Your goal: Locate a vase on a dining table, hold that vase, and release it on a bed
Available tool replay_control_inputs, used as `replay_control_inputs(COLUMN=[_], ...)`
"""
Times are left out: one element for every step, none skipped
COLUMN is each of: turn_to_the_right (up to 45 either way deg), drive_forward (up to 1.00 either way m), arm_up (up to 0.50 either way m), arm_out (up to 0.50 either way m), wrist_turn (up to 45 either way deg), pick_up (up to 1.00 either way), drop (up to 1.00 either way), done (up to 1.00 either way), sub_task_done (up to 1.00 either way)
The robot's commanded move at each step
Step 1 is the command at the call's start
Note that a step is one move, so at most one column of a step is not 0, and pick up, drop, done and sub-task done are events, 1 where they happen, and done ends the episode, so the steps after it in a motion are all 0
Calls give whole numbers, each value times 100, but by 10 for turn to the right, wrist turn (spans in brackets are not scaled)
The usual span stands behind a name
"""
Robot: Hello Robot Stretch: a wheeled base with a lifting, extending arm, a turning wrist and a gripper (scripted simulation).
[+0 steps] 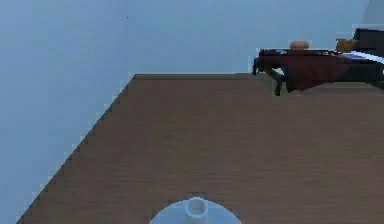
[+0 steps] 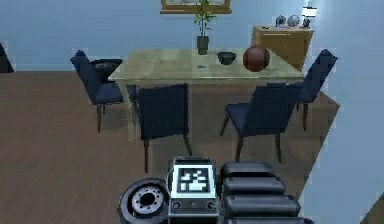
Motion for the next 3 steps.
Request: replay_control_inputs(turn_to_the_right=[450, 30, 0], drive_forward=[0, 0, 30], arm_up=[0, 0, 0], arm_out=[0, 0, 0], wrist_turn=[0, 0, 0], pick_up=[0, 0, 0], drop=[0, 0, 0], done=[0, 0, 0], sub_task_done=[0, 0, 0])
